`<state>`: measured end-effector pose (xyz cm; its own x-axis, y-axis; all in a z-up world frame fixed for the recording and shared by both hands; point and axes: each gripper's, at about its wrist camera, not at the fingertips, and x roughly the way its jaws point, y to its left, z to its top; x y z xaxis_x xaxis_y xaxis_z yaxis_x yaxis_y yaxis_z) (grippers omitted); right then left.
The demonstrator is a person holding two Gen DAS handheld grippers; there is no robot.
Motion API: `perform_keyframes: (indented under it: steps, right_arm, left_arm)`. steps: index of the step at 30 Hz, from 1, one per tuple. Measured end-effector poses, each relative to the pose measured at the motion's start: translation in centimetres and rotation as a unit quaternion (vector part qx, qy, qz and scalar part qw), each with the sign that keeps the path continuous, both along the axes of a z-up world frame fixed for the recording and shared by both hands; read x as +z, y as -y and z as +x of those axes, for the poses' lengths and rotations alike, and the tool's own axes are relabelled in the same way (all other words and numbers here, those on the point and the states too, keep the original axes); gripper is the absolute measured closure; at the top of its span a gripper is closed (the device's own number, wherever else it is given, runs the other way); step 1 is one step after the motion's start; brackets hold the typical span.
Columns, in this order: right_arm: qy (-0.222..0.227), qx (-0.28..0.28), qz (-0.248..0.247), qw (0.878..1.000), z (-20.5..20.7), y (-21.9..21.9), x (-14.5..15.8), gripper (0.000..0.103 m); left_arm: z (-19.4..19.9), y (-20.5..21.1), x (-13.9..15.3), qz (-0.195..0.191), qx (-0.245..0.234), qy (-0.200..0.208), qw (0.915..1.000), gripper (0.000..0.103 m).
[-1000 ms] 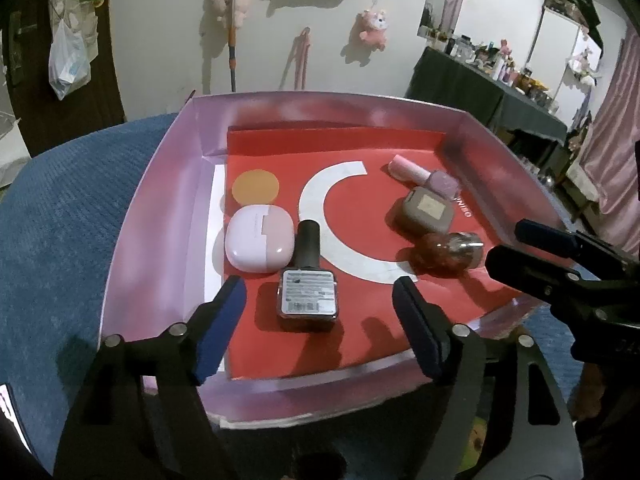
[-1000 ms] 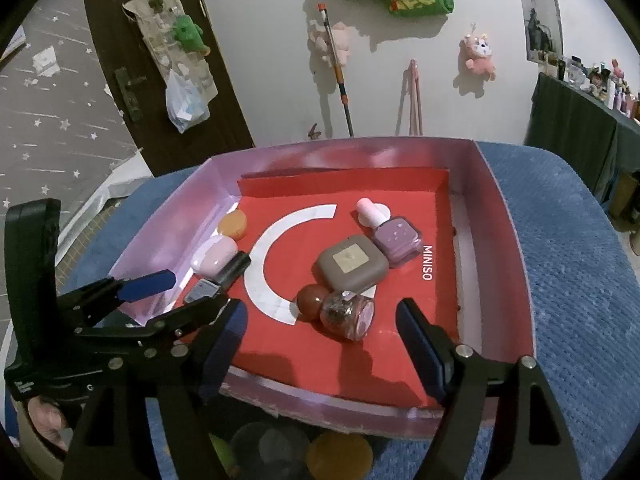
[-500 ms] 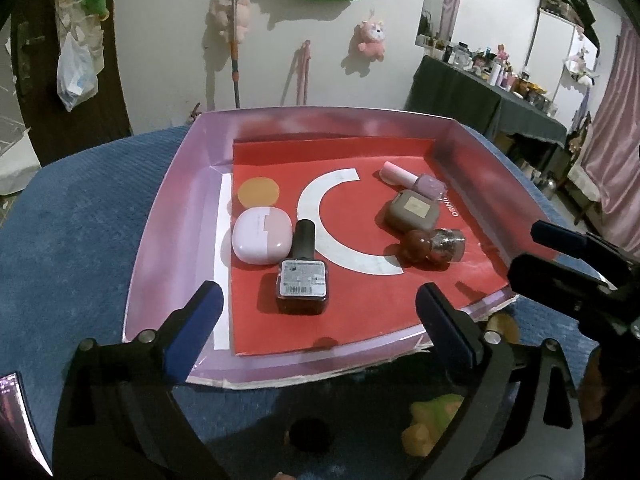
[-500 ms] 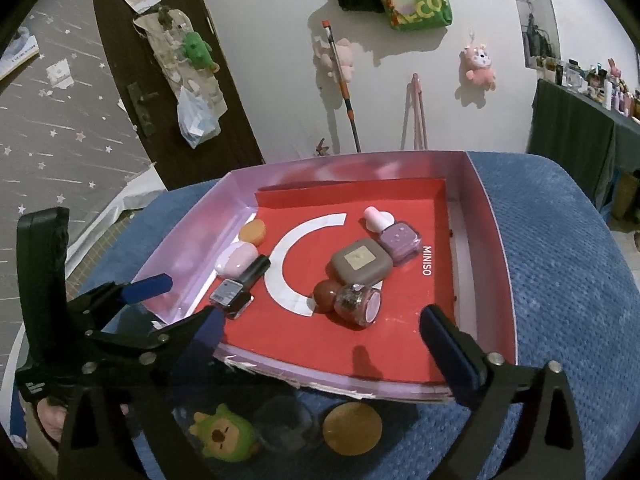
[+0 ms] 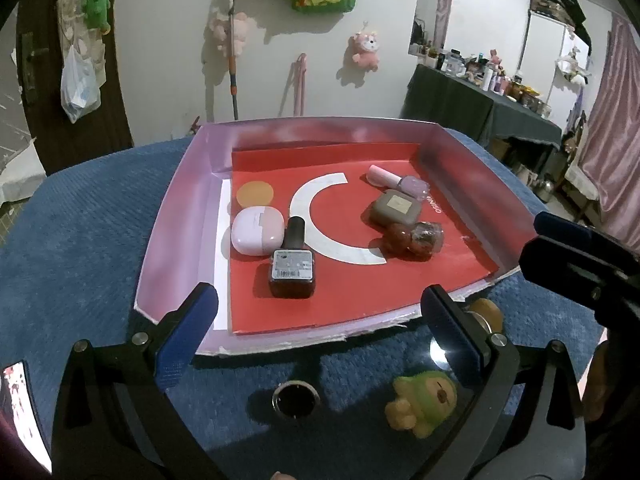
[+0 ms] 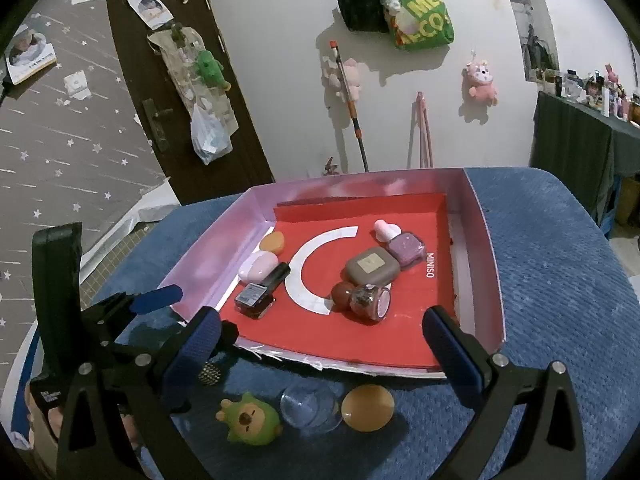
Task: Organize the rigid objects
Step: 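Withdraw both tools from the box toward the items on the table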
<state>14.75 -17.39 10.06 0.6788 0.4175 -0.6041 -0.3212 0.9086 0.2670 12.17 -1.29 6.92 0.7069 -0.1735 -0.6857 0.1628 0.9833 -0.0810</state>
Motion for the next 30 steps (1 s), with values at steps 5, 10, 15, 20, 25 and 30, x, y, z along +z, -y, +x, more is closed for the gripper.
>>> perform_keyframes:
  steps: [5, 10, 15, 20, 25, 30]
  right_arm:
    - [0.008, 0.000, 0.001, 1.000, -0.9, 0.1, 0.2, 0.000]
    - [0.012, 0.001, 0.001, 1.000, -1.9, 0.2, 0.2, 0.000]
    - [0.019, -0.002, 0.004, 1.000, -2.9, 0.5, 0.2, 0.000]
    - [0.033, -0.006, 0.004, 0.999, -4.2, 0.8, 0.3, 0.000]
    - [0.050, -0.005, -0.004, 0.999, -5.6, 0.7, 0.2, 0.000]
    - [0.052, -0.002, -0.013, 0.999, -6.5, 0.3, -0.2, 0.000]
  left_arm:
    - [-0.7, 0.0, 0.0, -0.011, 0.000, -0.004, 0.9999, 0.000]
    - [-1.4, -0.1, -0.3, -0.028, -0.002, -0.010, 0.9996, 0.000]
    - [-2.6, 0.2, -0.2, -0.020, 0.003, 0.003, 0.9998, 0.000]
    - [-3.9, 0.8, 0.2, -0.010, 0.002, 0.021, 0.9997, 0.000]
    - [-4.7, 0.8, -0.1, -0.019, 0.001, 0.015, 0.9997, 0.000]
    - [-5.5, 0.8, -0.4, -0.027, 0.001, 0.012, 0.9996, 0.000]
